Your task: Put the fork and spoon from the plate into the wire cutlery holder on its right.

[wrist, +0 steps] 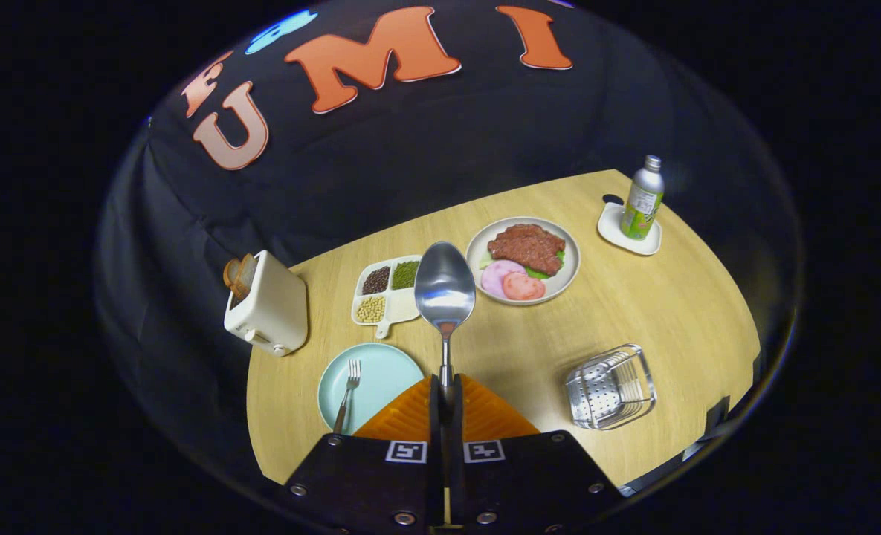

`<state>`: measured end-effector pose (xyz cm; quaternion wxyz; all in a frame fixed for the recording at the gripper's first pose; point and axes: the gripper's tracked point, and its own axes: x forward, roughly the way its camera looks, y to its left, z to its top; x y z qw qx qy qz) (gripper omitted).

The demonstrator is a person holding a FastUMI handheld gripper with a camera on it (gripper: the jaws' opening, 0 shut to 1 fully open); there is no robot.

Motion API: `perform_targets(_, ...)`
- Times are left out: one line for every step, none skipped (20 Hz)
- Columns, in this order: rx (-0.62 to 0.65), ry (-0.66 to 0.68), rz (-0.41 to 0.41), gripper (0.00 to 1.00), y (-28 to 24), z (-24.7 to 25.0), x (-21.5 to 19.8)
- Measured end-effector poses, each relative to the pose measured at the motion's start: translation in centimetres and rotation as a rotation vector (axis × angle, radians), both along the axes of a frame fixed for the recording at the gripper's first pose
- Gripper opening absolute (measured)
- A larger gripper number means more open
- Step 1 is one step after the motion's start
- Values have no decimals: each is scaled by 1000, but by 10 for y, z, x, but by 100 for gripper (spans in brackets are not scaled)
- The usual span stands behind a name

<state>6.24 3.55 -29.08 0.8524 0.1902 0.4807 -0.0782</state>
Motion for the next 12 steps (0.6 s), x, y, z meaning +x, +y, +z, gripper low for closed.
perform_targets(-10, 9, -14, 3, -14, -1, -10)
perform_targets(-21, 19, -34, 3, -30, -2, -18)
perform_targets(-34, 30, -54, 3, -45, -4, -26)
perform_targets(-47, 46, -65, 3, -59, -6, -36)
perform_targets(-56, 60, -78, 4, -72, -10, -44)
perform_targets(-61, 77, -81, 3, -82, -12, -52)
perform_targets(-64, 92, -85, 4, -91, -15, -61)
perform_targets(-66, 118, -75, 3, -98, -20, -68)
perform_targets(-72, 147, -55, 3, -102, -24, -79)
perform_targets(-84, 175, -23, 4, -107, -29, -86)
perform_targets(-104, 199, 6, 4, -111, -34, -92)
perform_targets(-122, 232, 47, 4, -114, -39, -98)
